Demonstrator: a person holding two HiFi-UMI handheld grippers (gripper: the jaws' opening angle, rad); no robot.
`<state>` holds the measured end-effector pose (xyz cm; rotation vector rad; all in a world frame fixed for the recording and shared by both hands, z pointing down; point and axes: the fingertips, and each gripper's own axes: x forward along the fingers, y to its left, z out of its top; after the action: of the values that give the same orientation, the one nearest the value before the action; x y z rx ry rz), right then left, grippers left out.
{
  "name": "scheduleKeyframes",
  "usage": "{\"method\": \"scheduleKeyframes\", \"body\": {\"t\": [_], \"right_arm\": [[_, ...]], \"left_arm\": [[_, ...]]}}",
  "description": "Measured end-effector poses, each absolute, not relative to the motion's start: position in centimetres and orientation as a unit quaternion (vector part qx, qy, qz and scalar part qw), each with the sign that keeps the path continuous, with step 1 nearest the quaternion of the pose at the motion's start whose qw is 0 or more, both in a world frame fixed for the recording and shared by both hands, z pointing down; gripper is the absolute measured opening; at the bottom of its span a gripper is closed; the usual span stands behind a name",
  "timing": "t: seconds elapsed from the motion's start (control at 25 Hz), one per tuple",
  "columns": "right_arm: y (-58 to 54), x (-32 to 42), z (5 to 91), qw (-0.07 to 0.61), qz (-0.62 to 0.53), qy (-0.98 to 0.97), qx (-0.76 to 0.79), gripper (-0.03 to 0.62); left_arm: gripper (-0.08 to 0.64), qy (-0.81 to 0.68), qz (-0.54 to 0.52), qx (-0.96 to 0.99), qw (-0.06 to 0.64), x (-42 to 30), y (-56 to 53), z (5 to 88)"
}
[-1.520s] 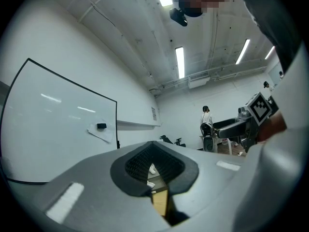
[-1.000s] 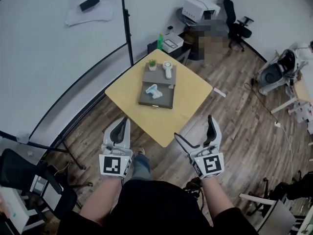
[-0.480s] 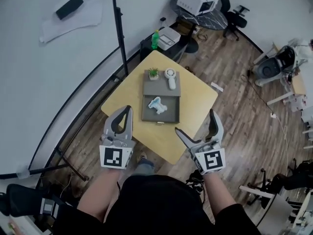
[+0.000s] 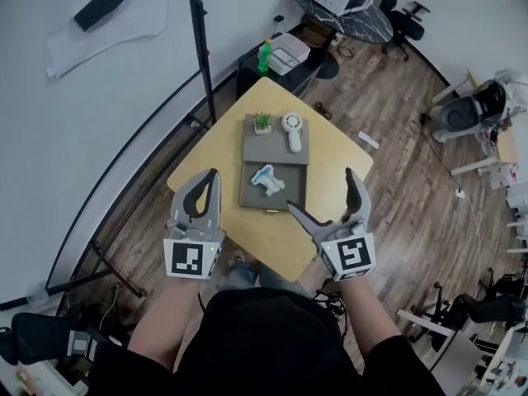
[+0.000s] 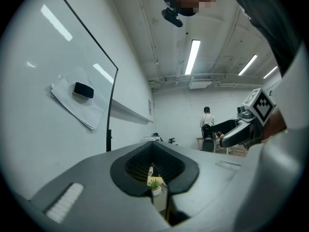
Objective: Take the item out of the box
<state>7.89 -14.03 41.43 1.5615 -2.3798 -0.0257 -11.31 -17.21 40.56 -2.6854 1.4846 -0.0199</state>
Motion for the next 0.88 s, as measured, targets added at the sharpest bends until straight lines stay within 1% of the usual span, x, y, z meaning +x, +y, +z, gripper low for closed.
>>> {"method": "scheduleKeyframes", "body": {"t": [0.32, 0.72, 0.88], "right_arm": [[-18.4, 6.5, 44.2, 0.194, 0.019, -0.859, 0.474, 0.591], [-21.6, 4.0, 53.1, 0.312, 0.114, -0.861, 0.384, 0.581], [-22.4, 3.5, 57.1, 0.368, 0.151, -0.842, 0.364, 0.563]], "left_arm": [[0.000, 0.518, -0.024, -0.854, 0.038, -11.2, -17.9, 41.0], [0.000, 0.540, -0.039, -0.840, 0.021, -11.3, -18.0, 43.2], [0.000, 0.545, -0.041, -0.837, 0.018, -11.7, -18.4, 43.7]]}}
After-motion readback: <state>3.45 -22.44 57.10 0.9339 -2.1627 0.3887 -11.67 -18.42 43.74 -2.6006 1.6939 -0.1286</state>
